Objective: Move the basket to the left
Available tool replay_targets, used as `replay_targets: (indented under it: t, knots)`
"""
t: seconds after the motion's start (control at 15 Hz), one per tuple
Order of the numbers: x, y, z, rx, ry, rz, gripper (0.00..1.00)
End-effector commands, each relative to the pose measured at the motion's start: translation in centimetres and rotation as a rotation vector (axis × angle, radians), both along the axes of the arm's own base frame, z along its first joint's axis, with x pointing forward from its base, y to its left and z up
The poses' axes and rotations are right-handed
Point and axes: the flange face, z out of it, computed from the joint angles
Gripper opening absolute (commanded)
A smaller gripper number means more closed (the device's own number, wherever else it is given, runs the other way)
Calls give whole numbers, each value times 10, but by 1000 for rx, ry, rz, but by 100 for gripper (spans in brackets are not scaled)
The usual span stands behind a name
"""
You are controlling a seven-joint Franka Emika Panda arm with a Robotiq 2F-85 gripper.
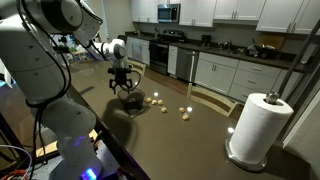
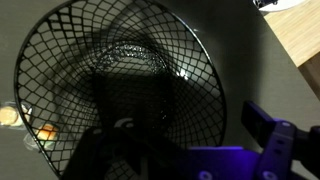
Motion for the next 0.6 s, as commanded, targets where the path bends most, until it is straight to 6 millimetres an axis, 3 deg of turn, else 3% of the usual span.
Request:
replay_targets:
  t: [0.0,0.53]
  knots:
    - [11,-6,14,2,57,-28,100]
    - [20,-8,45,-17,50,-86,100]
